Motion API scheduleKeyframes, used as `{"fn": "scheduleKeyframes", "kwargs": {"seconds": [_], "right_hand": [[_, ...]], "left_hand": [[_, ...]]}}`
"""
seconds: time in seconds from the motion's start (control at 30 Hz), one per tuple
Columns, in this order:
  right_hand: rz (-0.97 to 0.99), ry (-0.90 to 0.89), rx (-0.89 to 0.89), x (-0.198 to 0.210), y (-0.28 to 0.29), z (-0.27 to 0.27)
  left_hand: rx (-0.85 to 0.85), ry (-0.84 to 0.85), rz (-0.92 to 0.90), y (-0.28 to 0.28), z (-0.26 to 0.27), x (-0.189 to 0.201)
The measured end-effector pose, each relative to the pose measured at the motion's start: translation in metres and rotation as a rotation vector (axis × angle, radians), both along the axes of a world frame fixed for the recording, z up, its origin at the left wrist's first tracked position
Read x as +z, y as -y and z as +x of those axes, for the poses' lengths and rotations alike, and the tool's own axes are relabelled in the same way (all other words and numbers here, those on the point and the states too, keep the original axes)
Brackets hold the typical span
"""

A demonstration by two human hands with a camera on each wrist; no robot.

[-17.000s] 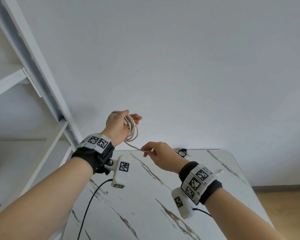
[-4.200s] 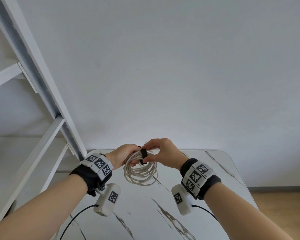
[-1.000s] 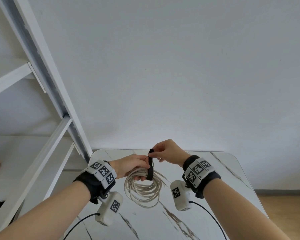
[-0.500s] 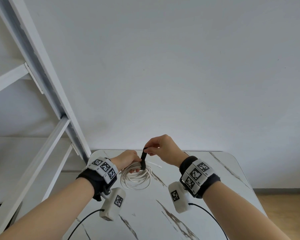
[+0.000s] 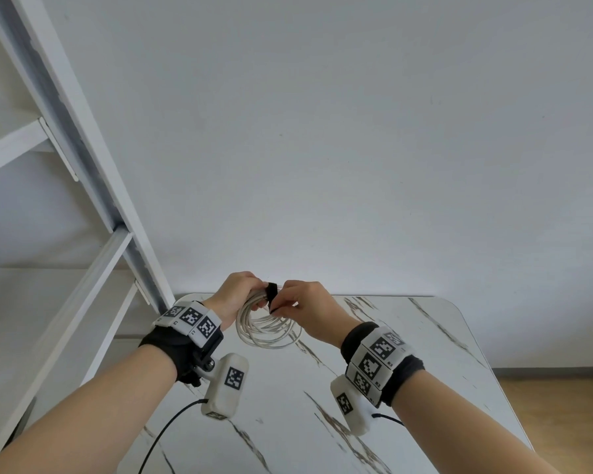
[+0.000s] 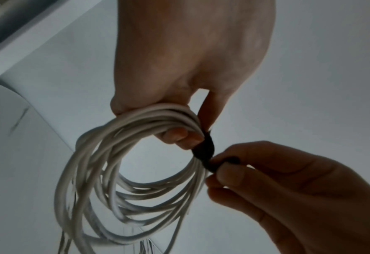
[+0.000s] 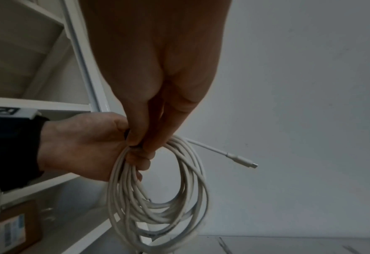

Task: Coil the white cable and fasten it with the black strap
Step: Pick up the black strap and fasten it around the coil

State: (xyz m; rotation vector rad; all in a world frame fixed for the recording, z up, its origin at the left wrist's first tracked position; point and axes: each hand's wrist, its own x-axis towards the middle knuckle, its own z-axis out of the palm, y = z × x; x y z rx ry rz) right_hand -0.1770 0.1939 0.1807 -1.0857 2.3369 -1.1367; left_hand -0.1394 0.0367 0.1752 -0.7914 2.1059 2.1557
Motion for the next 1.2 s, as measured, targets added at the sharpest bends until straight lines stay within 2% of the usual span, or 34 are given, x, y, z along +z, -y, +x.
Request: {"fn": "scheduleKeyframes", "kwargs": {"seconds": [0.2,0.37,0.5,0.6,0.7,0.77,0.97,1.2], "right_hand": [[0.106,-0.168,0.044,-0.004,-0.002,0.000],[0.075,-0.272,0.019,-0.006,-0.003,-0.002],[0.085,-0.309,0.026,-0.008,-0.005,-0.002],[0.094,-0.258,0.029,-0.007,-0.008,-0.002],[-0.004,-0.209,-0.077,-0.005,-0.009,-0.005],[-0.054,-0.238,-0.138,-0.004,-0.008,-0.009],[0.080,-0.158,-0.054,0.000,-0.005,-0.015],[0.209,-0.384,-0.006,-0.002,-0.003,-0.014]], "left_hand": [[-0.068,-0.026,0.109,-0.005,0.004,0.000],[-0.123,-0.004,0.198,-0.004,0.003,0.005],[-0.137,-0.012,0.105,-0.006,0.003,0.003],[-0.107,-0.013,0.080,-0.003,0.003,0.001],[-0.114,-0.014,0.066,-0.001,0.005,0.003],[-0.140,-0.002,0.059,-0.001,0.006,0.005],[-0.201,0.024,0.042,-0.005,0.005,0.008],[-0.239,0.076,0.064,-0.009,0.003,0.011]]}}
